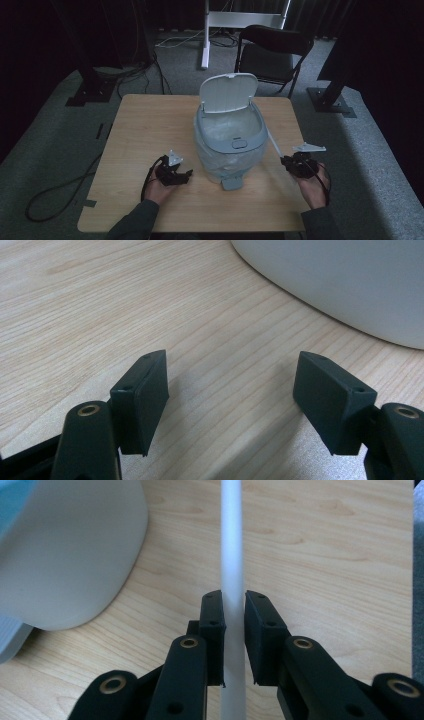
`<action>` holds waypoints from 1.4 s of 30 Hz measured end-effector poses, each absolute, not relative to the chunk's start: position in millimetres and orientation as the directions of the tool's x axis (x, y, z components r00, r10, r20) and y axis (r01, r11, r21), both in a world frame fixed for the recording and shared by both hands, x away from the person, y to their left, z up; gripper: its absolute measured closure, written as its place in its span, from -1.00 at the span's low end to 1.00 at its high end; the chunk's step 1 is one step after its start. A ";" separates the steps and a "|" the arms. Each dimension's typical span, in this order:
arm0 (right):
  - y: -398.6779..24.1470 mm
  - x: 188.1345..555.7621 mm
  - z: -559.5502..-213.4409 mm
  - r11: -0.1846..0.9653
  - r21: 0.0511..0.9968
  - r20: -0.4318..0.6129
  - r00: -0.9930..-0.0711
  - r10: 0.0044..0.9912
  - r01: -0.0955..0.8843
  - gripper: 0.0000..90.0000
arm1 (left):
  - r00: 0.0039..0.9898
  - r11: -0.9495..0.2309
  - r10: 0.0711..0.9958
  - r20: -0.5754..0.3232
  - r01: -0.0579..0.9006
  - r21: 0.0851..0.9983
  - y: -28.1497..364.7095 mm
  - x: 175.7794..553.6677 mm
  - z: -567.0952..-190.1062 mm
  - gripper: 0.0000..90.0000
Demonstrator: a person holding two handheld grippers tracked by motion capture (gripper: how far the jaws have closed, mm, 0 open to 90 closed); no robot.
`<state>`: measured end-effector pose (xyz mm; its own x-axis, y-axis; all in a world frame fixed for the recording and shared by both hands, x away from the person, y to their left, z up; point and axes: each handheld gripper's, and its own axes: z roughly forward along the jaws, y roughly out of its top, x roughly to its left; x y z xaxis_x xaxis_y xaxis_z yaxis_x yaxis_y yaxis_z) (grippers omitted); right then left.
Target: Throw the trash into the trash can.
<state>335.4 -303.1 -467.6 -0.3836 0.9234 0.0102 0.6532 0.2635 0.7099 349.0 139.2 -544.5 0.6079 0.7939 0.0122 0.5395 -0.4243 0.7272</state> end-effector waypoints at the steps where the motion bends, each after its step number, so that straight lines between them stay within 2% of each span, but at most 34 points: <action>1: -303.1 335.4 -467.6 0.264 0.710 0.010 -0.384 0.923 0.653 0.75 | 0.608 -0.424 0.794 0.012 0.540 0.727 139.2 349.0 -544.5 -0.33; 42: -294.6 306.8 -415.1 0.292 0.803 -0.073 -0.401 0.913 0.519 0.75 | 0.606 -0.420 0.796 0.010 0.540 0.729 139.0 348.8 -544.6 -0.33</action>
